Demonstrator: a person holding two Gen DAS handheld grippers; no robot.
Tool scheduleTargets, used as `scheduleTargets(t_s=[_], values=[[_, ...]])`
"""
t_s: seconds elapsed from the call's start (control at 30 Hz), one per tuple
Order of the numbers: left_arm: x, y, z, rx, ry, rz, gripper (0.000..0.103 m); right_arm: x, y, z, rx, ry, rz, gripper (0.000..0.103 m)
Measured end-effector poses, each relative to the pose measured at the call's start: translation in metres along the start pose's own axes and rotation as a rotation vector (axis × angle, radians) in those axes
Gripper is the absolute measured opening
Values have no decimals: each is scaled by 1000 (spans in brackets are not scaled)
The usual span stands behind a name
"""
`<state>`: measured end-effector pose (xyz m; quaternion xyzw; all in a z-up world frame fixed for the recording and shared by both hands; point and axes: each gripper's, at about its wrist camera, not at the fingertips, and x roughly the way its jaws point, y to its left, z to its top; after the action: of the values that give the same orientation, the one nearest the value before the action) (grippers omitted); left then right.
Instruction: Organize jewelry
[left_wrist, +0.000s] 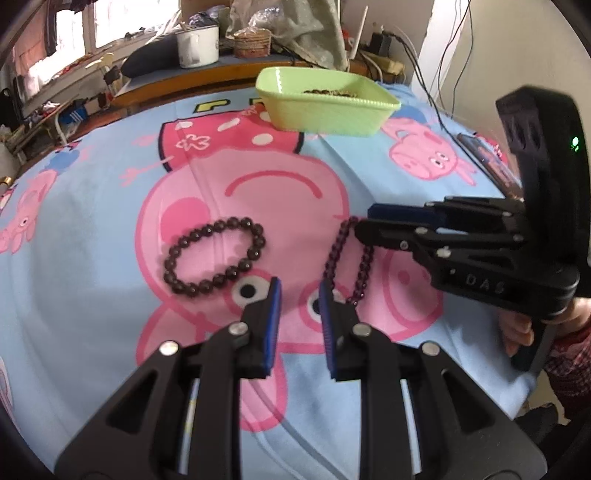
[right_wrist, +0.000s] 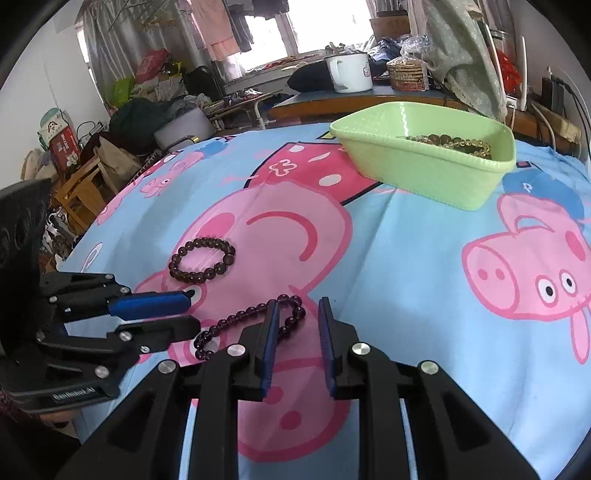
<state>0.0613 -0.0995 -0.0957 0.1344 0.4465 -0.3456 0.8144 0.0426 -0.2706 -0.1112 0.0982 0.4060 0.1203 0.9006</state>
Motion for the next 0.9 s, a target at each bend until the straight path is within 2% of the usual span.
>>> scheduleTargets(t_s=[0.27, 0.9], values=[[8, 5, 1, -33, 14, 42, 19, 0, -1, 1, -1, 1, -1, 0], [12, 0, 4, -16, 7, 95, 19, -1, 0, 1, -5, 3, 2, 0]])
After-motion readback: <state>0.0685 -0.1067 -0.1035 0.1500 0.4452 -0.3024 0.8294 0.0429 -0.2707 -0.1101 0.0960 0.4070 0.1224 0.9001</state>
